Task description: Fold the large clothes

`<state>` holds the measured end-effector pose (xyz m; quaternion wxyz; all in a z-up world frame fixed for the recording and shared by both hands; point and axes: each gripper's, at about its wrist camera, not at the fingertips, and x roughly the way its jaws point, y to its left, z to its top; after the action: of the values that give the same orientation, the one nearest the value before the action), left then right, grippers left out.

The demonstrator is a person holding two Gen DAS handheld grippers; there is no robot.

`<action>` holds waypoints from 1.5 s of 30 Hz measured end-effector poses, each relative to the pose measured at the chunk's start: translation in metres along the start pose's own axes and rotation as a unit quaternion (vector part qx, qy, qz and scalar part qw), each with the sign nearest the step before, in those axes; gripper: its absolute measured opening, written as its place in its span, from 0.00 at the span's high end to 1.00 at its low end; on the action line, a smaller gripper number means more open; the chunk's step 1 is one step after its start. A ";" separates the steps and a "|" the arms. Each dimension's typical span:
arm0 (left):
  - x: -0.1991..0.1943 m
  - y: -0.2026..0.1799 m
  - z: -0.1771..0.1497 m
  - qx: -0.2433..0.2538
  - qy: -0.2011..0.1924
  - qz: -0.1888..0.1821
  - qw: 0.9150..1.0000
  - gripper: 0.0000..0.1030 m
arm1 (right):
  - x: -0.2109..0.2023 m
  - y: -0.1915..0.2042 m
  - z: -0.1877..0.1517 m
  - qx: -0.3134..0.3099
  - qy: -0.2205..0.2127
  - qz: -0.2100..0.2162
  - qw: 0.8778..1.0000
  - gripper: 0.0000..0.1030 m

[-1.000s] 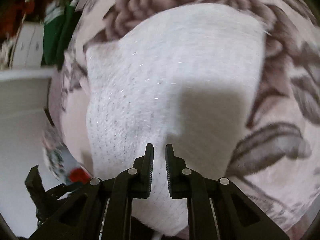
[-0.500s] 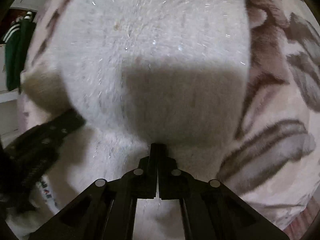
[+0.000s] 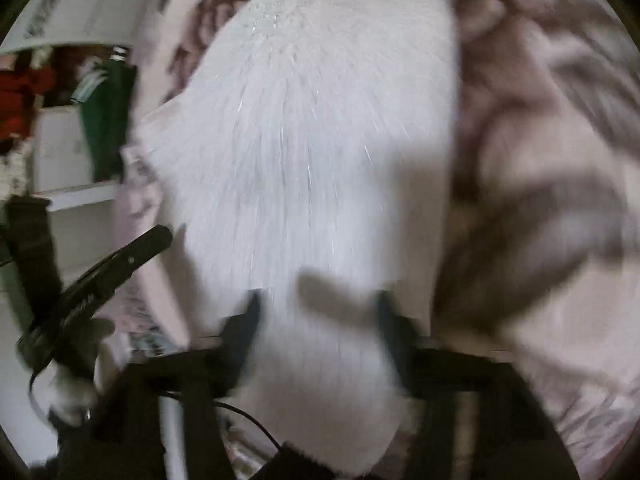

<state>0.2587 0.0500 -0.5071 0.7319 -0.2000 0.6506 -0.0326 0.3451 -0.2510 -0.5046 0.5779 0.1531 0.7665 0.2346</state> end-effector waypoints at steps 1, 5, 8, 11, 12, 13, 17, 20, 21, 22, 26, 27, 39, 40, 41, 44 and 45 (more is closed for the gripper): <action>0.001 0.009 -0.019 -0.008 0.010 0.003 1.000 0.24 | 0.002 -0.010 -0.012 0.015 0.006 0.011 1.000 0.24; 0.024 0.055 -0.076 -0.050 0.063 0.008 0.997 0.23 | 0.039 -0.064 -0.088 0.091 0.044 0.056 0.993 0.24; 0.055 0.083 -0.108 -0.088 0.096 -0.007 0.991 0.23 | 0.084 -0.093 -0.126 0.130 0.067 0.104 0.984 0.24; 0.079 0.094 -0.128 -0.110 0.116 -0.049 0.986 0.24 | 0.119 -0.107 -0.144 0.154 0.072 0.181 0.969 0.24; 0.083 0.094 -0.130 -0.112 0.111 -0.054 0.986 0.23 | 0.133 -0.111 -0.146 0.162 0.076 0.197 0.964 0.24; 0.085 0.091 -0.130 -0.111 0.105 -0.048 0.987 0.24 | 0.142 -0.112 -0.147 0.169 0.078 0.203 0.961 0.24; 0.078 0.069 -0.128 -0.068 0.090 -0.054 0.992 0.55 | 0.157 -0.109 -0.152 0.186 0.060 0.209 0.958 0.42; 0.070 0.047 -0.126 -0.034 0.106 -0.065 0.992 0.76 | 0.157 -0.093 -0.165 0.181 0.058 0.224 0.956 0.78; 0.066 0.043 -0.124 -0.031 0.109 -0.072 0.991 0.81 | 0.151 -0.090 -0.167 0.180 0.055 0.224 0.956 0.80; 0.061 0.041 -0.124 -0.031 0.110 -0.079 0.990 0.83 | 0.148 -0.087 -0.171 0.187 0.056 0.233 0.953 0.82; 0.023 0.039 -0.108 -0.056 0.099 -0.114 0.987 0.85 | 0.131 -0.062 -0.173 0.196 0.053 0.277 0.939 0.83; 0.010 0.040 -0.102 -0.064 0.092 -0.128 0.985 0.85 | 0.119 -0.056 -0.175 0.192 0.049 0.287 0.937 0.83; -0.059 0.011 0.044 -0.106 -0.012 -0.210 0.972 0.85 | -0.052 -0.045 -0.090 0.156 -0.039 0.357 0.920 0.84; -0.052 0.005 0.065 -0.102 -0.018 -0.206 0.973 0.85 | -0.053 -0.042 -0.071 0.160 -0.045 0.354 0.920 0.84; -0.053 0.016 0.072 -0.102 -0.021 -0.204 0.973 0.85 | -0.057 -0.042 -0.048 0.166 -0.049 0.353 0.920 0.84; -0.015 0.025 0.126 -0.125 0.006 -0.200 0.972 0.82 | -0.049 -0.027 0.014 0.190 -0.053 0.346 0.917 0.84; 0.005 0.029 0.143 -0.143 0.032 -0.198 0.969 0.81 | -0.046 -0.031 0.037 0.199 -0.048 0.346 0.916 0.84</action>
<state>0.3917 0.1110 -0.5114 0.6531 -0.4265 0.6193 -0.0898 0.3946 -0.2934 -0.4922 0.4538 0.5318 0.6681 0.2548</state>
